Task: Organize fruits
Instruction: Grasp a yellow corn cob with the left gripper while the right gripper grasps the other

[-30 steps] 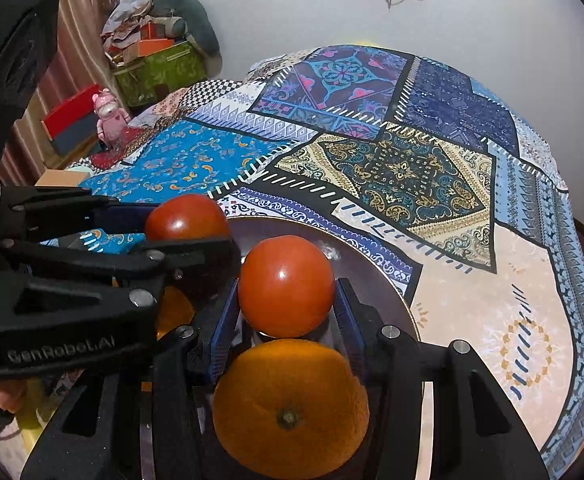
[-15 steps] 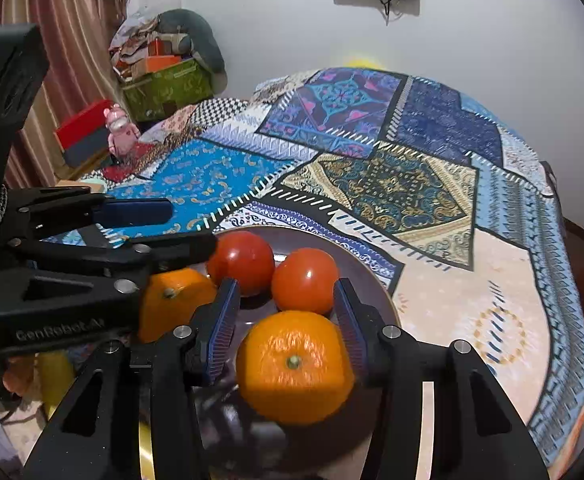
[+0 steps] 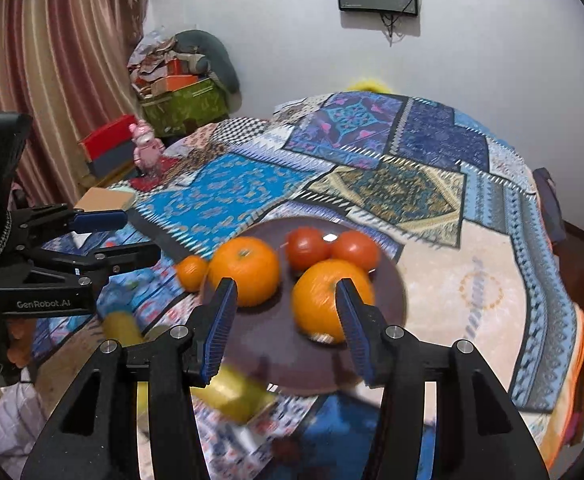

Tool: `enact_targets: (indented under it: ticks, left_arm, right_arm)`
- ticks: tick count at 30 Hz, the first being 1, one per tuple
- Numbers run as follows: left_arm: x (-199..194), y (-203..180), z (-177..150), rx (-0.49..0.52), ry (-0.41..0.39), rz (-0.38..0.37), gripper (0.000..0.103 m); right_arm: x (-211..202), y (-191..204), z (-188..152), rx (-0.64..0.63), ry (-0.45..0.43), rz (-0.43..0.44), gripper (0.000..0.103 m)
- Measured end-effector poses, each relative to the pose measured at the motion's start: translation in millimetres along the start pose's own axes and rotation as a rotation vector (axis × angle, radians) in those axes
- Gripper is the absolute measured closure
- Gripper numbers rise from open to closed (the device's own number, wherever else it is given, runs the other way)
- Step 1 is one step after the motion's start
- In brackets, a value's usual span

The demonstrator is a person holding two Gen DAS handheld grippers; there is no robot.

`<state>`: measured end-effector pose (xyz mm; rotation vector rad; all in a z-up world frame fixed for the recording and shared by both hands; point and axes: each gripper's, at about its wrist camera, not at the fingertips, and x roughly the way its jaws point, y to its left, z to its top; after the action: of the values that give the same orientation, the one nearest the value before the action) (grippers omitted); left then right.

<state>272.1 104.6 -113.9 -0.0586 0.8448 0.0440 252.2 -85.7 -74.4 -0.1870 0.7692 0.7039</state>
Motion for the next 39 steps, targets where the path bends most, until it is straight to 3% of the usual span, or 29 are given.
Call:
enact_targets:
  ticks: [6,14,20,33,39]
  left_arm:
    - [-4,0,-38,-0.009,0.037,0.006,0.028]
    - [7,-15,-67,-0.028,0.103,-0.043,0.025]
    - [12,-20,-77,-0.025,0.097,-0.005,0.014]
    - [10,-11,-85,-0.089,0.134,-0.098,0.012]
    - [8,-15,-86,-0.043,0.124,-0.095,0.012]
  right_arm:
    - [-2,9,-22,-0.003,0.028,0.039,0.055]
    - [22,12,-35,-0.004,0.102,0.081,0.054]
    - [35,22,-42,-0.03,0.147,0.119,0.054]
    - [47,32,-44,-0.095,0.184,0.153,0.046]
    - [43,36,-47,-0.133,0.227,0.157,0.048]
